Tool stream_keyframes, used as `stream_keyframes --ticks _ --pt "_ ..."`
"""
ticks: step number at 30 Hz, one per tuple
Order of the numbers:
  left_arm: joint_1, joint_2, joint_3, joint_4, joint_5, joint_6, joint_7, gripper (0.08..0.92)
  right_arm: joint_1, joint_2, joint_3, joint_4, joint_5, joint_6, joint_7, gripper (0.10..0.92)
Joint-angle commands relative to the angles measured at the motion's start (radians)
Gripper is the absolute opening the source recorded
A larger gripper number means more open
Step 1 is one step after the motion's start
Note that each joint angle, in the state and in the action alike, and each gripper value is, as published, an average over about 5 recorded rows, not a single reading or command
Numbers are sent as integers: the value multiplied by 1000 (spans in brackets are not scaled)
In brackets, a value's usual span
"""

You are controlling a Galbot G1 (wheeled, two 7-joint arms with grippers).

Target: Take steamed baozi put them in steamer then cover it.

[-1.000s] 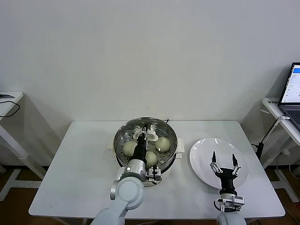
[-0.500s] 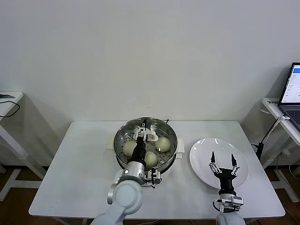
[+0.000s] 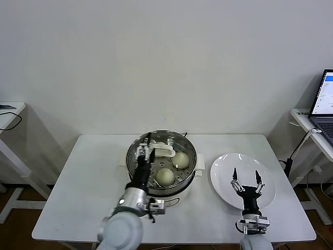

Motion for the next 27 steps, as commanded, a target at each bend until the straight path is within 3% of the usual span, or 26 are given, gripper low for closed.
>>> stream_keyframes --ticks 1,6,13,19,27 --pt "266 28 -415 -149 -576 -135 -240 823 -36 -22 -12 99 86 -93 -11 823" --pt "258 -6 -587 36 -1060 -391 -359 823 -56 -34 -12 118 107 -92 -16 823" --pt "194 -19 -719 297 -1386 -633 -278 823 -74 -34 -14 131 105 -98 -5 823" --pt "182 -12 -749 386 -1463 -660 -202 823 -84 -35 -9 131 103 -102 -5 823" --pt "216 -9 -727 386 -1463 -629 -152 823 -93 -29 -3 138 102 -121 -4 823"
